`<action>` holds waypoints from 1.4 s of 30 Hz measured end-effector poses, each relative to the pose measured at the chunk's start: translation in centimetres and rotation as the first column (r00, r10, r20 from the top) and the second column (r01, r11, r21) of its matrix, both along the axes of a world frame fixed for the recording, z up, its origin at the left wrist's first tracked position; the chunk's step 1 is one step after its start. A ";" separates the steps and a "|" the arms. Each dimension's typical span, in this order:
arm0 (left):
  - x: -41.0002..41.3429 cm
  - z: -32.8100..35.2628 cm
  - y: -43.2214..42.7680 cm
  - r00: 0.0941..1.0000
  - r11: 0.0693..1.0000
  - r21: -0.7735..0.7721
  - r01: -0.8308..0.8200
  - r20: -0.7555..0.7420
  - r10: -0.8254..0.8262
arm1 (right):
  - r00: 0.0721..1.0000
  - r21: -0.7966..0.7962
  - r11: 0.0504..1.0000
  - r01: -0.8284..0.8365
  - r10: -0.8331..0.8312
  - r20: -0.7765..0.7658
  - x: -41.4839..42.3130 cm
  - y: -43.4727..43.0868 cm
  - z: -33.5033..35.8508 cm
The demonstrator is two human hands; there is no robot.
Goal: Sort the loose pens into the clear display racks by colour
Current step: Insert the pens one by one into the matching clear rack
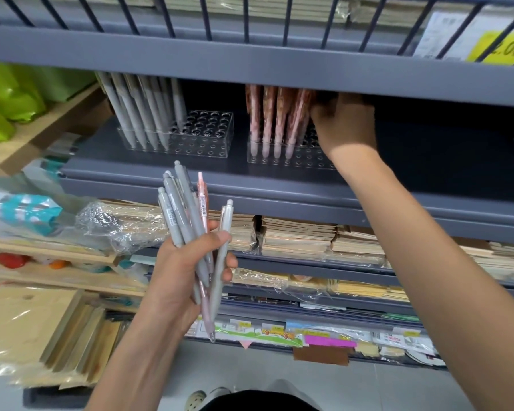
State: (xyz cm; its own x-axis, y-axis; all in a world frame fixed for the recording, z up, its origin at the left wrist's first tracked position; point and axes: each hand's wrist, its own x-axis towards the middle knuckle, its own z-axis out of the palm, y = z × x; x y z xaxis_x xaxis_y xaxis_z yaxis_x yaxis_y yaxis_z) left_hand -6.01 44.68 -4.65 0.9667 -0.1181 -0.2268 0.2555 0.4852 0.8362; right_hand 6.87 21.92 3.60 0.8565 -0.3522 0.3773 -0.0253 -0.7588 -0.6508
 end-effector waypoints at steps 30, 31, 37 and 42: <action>2.4 -1.3 10.3 0.991 0.995 0.038 0.092 0.094 -0.095 | 0.909 0.766 0.584 -0.269 0.418 0.000 -9.9 15.5 -2.7; 2.6 -1.3 10.9 0.992 0.995 0.041 0.087 0.092 -0.091 | 0.897 0.751 0.609 -0.257 0.440 -0.050 -9.9 16.4 -3.0; 3.9 -1.0 13.0 0.993 0.995 0.012 0.096 0.071 -0.096 | 0.899 0.708 0.658 -0.257 0.432 -0.075 -8.7 18.2 -1.9; 4.4 -1.4 14.3 0.993 0.995 -0.010 0.104 0.055 -0.103 | 0.975 0.563 0.799 -0.209 0.125 0.184 -5.1 17.8 -0.1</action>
State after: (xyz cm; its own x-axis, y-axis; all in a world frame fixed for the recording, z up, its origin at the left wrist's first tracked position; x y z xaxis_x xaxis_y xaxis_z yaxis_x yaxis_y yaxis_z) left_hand -1.61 59.00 -6.02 0.9599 -0.2211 -0.1722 0.2595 0.4696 0.8439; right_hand 1.74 39.69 3.50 0.8796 -0.3961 0.2635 0.1841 -0.2273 -0.9563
